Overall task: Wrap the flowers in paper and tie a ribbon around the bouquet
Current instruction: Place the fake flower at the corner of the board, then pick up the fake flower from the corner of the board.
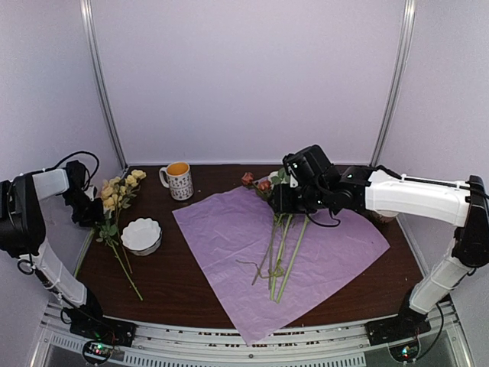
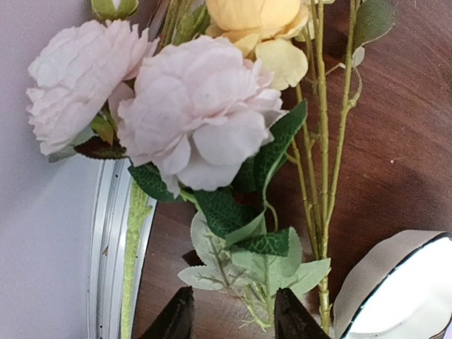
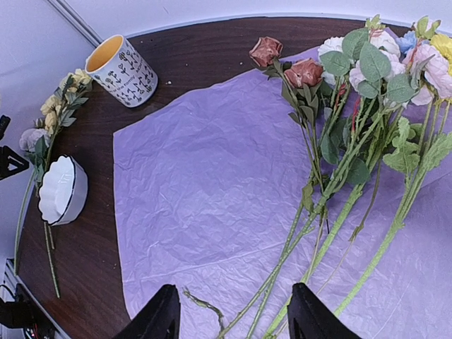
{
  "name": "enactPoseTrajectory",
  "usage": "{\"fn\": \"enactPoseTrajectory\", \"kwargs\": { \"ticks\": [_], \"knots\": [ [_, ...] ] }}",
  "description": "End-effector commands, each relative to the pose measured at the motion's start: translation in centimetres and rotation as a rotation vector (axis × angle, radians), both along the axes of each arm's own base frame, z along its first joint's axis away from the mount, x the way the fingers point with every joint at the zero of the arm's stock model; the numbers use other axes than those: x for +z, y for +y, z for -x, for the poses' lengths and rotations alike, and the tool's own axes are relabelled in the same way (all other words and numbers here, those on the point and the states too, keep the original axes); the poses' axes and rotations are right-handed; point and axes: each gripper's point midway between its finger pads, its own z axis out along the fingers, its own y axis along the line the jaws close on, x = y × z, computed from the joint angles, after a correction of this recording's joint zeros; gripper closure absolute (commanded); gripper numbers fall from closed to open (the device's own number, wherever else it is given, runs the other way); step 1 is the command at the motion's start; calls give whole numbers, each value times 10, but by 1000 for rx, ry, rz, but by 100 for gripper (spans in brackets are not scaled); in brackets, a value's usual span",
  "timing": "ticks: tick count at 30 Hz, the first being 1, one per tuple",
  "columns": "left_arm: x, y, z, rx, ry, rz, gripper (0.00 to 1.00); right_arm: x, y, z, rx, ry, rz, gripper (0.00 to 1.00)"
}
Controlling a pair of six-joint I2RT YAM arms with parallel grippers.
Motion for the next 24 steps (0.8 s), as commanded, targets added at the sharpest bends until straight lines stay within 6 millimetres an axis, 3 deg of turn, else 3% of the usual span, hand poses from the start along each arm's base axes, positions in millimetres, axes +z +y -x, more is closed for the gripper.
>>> {"fn": "enactPoseTrajectory", "kwargs": {
  "ticks": [1, 4, 10, 12, 14, 16, 20, 24],
  "knots": [
    [4, 12, 14, 60, 18, -75, 58, 2, -10, 3, -20, -27, 25, 46],
    [2, 8, 19, 23, 54, -56, 60, -2, -9, 3, -12, -23, 27, 46],
    [-7, -52, 21, 88, -61, 243, 58, -7, -10, 4, -4, -26, 43, 46],
    [-15, -56, 27, 142, -69, 244, 60, -8, -11, 4, -2, -30, 47, 45],
    [-23, -55, 35, 193, -55, 219, 72, -7, -11, 4, 2, -31, 50, 45],
    [-29, -52, 43, 221, -42, 196, 77, -7, -13, 4, 1, -35, 57, 45],
    [-36, -55, 45, 221, -37, 201, 76, -6, -16, 4, -5, -44, 59, 44],
    [-56, -62, 55, 216, 15, 204, 73, -7, -16, 5, -4, -40, 58, 44]
  ]
}}
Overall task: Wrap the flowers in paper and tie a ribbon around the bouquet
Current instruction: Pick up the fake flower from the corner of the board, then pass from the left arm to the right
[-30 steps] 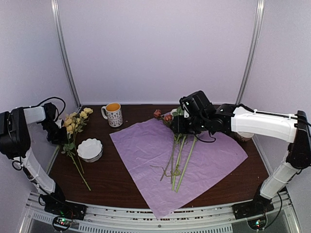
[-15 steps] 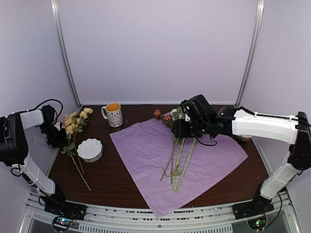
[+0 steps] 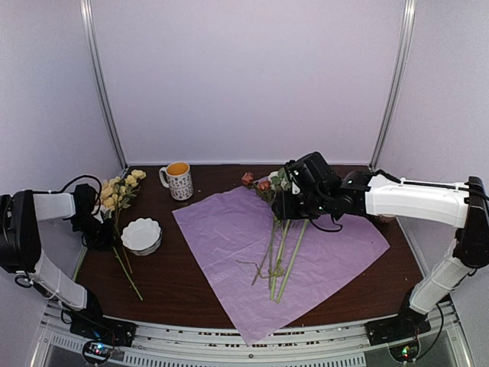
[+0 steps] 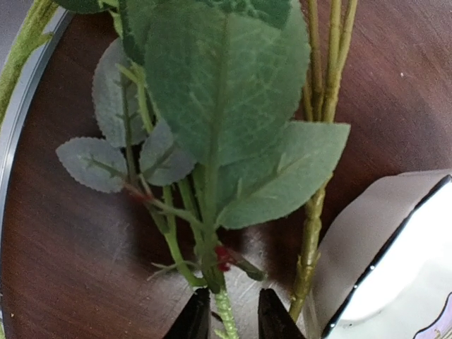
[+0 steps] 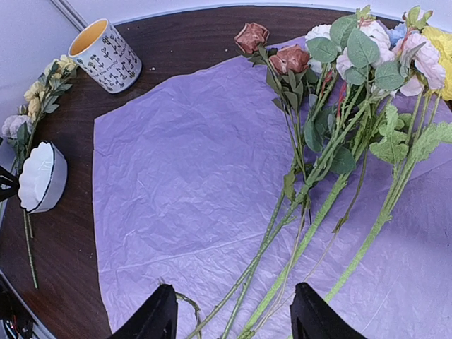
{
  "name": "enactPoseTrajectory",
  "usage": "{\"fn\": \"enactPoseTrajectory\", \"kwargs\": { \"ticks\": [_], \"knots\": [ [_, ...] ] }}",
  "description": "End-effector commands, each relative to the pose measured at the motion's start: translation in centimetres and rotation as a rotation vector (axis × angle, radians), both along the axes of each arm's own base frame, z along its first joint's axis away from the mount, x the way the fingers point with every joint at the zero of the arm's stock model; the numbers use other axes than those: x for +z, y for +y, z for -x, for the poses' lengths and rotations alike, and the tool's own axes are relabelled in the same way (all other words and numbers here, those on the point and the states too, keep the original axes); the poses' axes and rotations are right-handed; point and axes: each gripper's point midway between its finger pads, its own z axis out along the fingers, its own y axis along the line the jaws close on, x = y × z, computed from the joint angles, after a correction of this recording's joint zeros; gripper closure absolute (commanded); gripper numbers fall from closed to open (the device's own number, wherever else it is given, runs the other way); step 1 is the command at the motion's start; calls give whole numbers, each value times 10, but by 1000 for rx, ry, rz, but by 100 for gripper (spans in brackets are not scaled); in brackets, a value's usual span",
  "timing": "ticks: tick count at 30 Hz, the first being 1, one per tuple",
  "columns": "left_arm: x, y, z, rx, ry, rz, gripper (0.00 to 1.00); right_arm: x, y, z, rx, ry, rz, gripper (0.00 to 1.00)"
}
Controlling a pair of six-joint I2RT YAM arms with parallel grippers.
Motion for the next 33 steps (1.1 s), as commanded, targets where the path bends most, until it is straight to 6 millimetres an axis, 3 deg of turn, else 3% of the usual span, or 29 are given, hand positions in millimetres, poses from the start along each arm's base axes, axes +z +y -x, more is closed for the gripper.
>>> {"fn": "enactPoseTrajectory", "kwargs": {
  "ticks": [1, 5, 8, 11, 16, 21, 26, 28, 31, 33],
  "knots": [
    [-17, -3, 0, 23, -1, 0, 73, 11, -5, -1, -13, -41, -5, 44],
    [-32, -2, 2, 27, 20, -3, 73, 11, -8, -1, -19, -43, -1, 44],
    [-29, 3, -2, 33, 19, -26, 76, 12, -7, 0, -17, -40, -1, 43],
    [-16, 10, -8, 48, -3, -62, 98, 16, -8, -1, -18, -45, -3, 43],
    [27, 31, -14, 75, -77, -188, 100, 20, -10, -1, -23, -55, -3, 43],
    [104, 53, -20, 104, -232, -342, 100, 24, -13, -1, -29, -61, 5, 43],
    [197, 69, -8, 125, -449, -508, 100, 33, -17, -1, -33, -87, 5, 43],
    [240, 49, -17, 9, -629, -485, 100, 38, -13, -1, -10, -100, -5, 43],
    [313, -9, -21, -229, -967, -345, 100, 52, -4, 2, 42, -132, -47, 43],
    [360, -50, -11, -365, -1178, -233, 100, 69, 9, 5, 103, -179, -112, 43]
  ]
}}
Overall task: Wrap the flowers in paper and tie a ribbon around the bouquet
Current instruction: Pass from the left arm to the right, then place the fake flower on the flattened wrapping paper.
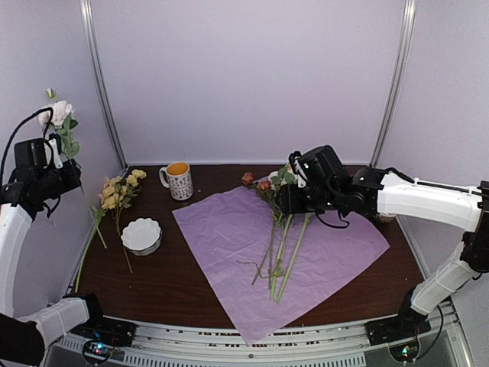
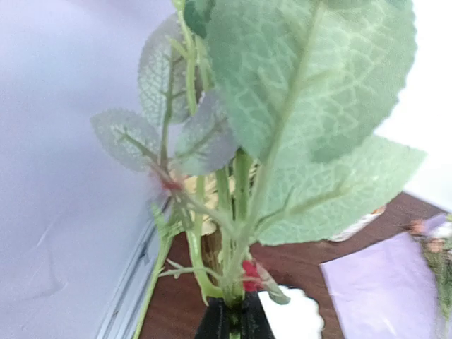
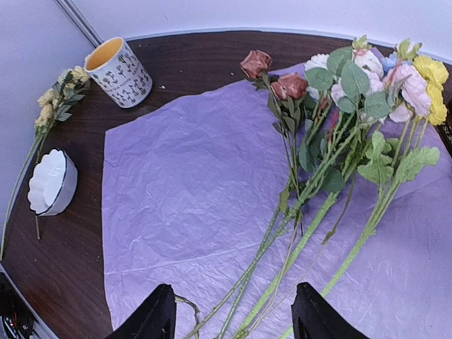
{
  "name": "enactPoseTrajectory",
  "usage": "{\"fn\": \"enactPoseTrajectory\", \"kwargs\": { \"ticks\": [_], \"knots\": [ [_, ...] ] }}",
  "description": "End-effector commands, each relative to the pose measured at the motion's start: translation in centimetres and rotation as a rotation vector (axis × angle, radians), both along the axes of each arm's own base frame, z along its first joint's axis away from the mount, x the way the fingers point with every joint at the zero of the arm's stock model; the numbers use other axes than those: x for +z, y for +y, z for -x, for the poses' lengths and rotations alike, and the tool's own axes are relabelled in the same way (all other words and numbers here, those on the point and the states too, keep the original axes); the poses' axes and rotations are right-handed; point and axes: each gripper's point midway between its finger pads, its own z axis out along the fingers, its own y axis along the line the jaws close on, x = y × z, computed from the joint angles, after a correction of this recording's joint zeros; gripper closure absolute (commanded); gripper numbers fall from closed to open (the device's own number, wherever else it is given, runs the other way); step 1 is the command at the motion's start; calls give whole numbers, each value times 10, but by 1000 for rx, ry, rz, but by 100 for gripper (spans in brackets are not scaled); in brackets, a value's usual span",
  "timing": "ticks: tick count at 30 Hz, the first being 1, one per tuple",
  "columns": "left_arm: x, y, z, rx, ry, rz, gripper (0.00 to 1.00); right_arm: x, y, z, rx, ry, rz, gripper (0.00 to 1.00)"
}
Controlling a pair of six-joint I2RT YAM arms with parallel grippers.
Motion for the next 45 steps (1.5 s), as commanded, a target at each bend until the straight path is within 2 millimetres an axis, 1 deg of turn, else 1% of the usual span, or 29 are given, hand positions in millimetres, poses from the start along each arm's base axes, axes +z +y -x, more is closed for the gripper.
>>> {"fn": "enactPoseTrajectory", "kwargs": {
  "ticks": [1, 2, 3, 5, 7, 9, 11, 13, 15, 19, 20, 21, 22, 23, 25, 26, 28, 29, 30, 31, 32, 33, 34, 36, 38, 39, 41, 42, 45],
  "knots": [
    [117, -96, 7, -507, -435, 19, 100, 57, 28, 7, 141, -146, -153, 43],
    [133, -121, 14, -603, -494, 46, 100, 70, 39, 13, 198, -185, -197, 43],
    [148, -140, 20, -679, -556, 74, 100, 85, 52, 22, 274, -223, -240, 42],
    [167, -182, 34, -841, -645, 145, 100, 113, 82, 44, 437, -280, -306, 41],
    [179, -219, 45, -979, -691, 213, 100, 137, 111, 66, 588, -306, -358, 40],
    [188, -252, 55, -1097, -721, 270, 100, 152, 139, 84, 703, -325, -387, 40],
    [192, -282, 62, -1208, -723, 323, 100, 165, 160, 96, 766, -345, -402, 40],
    [193, -308, 68, -1295, -704, 361, 100, 176, 172, 95, 762, -356, -435, 40],
    [192, -328, 74, -1356, -700, 393, 100, 185, 179, 90, 738, -367, -488, 40],
    [189, -358, 80, -1443, -687, 448, 100, 197, 185, 79, 687, -394, -537, 38],
    [190, -362, 81, -1457, -685, 453, 100, 197, 186, 77, 675, -392, -538, 39],
    [191, -365, 82, -1469, -689, 459, 100, 196, 186, 73, 655, -389, -535, 43],
    [192, -366, 84, -1479, -692, 462, 100, 196, 184, 70, 637, -386, -532, 52],
    [191, -368, 85, -1487, -690, 458, 100, 195, 182, 68, 620, -384, -530, 64],
    [189, -367, 85, -1486, -680, 445, 100, 193, 178, 63, 579, -380, -525, 97],
    [188, -367, 85, -1483, -671, 436, 100, 192, 175, 61, 559, -378, -528, 100],
    [181, -366, 78, -1448, -631, 417, 100, 191, 167, 56, 515, -369, -550, 100],
    [176, -363, 67, -1383, -595, 389, 90, 189, 163, 52, 482, -345, -570, 100],
    [168, -360, 55, -1320, -549, 351, 70, 183, 158, 45, 447, -319, -577, 100],
    [158, -355, 41, -1244, -492, 301, 56, 174, 152, 37, 403, -279, -583, 100],
    [146, -348, 28, -1170, -426, 248, 48, 162, 144, 27, 346, -233, -586, 100],
    [134, -338, 13, -1087, -365, 189, 43, 146, 133, 13, 276, -184, -587, 100],
    [121, -325, 0, -1009, -300, 141, 40, 129, 121, 2, 205, -132, -590, 100],
    [95, -297, -22, -877, -171, 92, 38, 81, 92, -16, 41, -24, -573, 100],
    [63, -261, -41, -741, -40, 103, 38, 37, 65, -26, -70, 55, -567, 100],
    [46, -234, -52, -643, 19, 124, 39, 9, 51, -28, -125, 90, -560, 100],
    [15, -196, -60, -518, 98, 146, 40, -30, 32, -31, -202, 151, -551, 100],
    [3, -181, -62, -472, 117, 148, 41, -48, 26, -32, -227, 189, -538, 100],
    [-30, -147, -62, -379, 172, 141, 40, -93, 18, -30, -260, 276, -485, 100]
  ]
}}
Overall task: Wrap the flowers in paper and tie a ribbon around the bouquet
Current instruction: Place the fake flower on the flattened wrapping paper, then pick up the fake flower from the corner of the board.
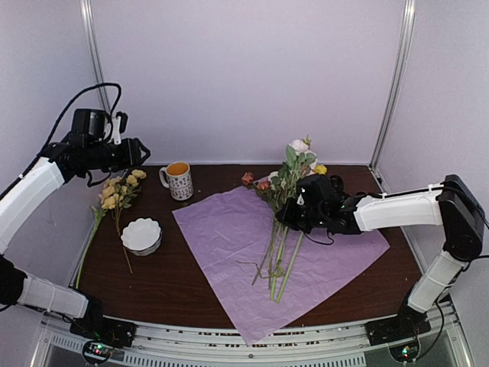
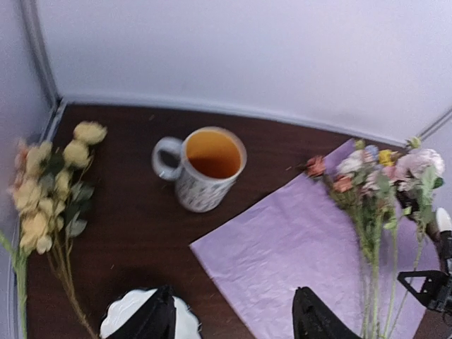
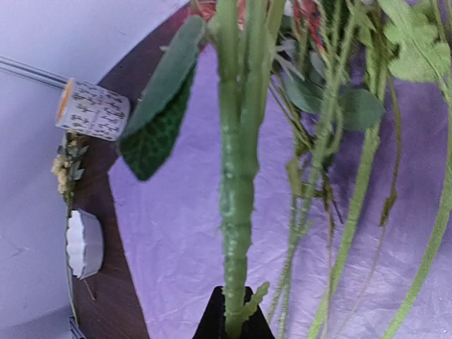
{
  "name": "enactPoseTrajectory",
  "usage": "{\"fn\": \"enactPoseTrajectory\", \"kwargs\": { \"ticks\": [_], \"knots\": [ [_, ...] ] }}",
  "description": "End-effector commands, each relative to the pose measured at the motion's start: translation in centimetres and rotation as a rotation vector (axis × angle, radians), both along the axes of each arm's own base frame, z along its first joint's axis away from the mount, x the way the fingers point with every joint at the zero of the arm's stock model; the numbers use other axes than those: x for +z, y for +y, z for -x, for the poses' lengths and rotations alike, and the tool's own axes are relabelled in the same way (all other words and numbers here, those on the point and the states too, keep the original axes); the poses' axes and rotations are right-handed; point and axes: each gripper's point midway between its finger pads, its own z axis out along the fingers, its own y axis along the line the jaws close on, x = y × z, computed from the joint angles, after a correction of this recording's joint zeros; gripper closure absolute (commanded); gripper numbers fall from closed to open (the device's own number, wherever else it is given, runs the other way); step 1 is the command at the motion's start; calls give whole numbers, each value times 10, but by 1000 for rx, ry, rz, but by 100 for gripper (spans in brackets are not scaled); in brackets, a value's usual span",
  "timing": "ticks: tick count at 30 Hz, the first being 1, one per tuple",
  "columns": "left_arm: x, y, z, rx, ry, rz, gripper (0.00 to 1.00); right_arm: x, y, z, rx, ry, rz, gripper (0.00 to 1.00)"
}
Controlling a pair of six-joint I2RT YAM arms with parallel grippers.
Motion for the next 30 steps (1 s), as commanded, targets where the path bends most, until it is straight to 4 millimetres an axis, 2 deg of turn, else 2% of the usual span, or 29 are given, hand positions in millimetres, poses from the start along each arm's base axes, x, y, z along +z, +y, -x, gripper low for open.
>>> {"fn": "enactPoseTrajectory", "kwargs": {
  "ticks": [1, 3, 6, 8, 10, 13, 16, 23, 28, 30],
  "knots": [
    [-71, 55, 11, 173, 198, -68, 40, -37, -4, -2, -73, 111, -40, 100],
    [-92, 72, 10, 214, 248, -82, 40, -58, -4, -1, -70, 155, -25, 100],
    [-125, 94, 10, 263, 333, -103, 40, -74, -5, 1, -74, 202, -26, 97],
    [-146, 108, 9, 296, 388, -87, 41, -75, -7, 2, -79, 208, -21, 80],
    [-164, 122, 7, 341, 430, -53, 44, -70, -10, 2, -81, 193, 0, 63],
    [-186, 140, -1, 391, 463, 0, 47, -58, -17, 3, -83, 158, 41, 55],
    [-214, 152, -9, 420, 532, 5, 47, -45, -24, 8, -76, 126, 101, 52],
    [-270, 172, -17, 464, 653, -6, 48, 4, -30, 14, -57, -3, 157, 50],
    [-295, 176, -20, 460, 712, -37, 56, 26, -34, 15, -56, -61, 174, 50],
    [-298, 179, -21, 469, 719, -50, 65, 29, -35, 15, -55, -71, 178, 50]
  ]
}}
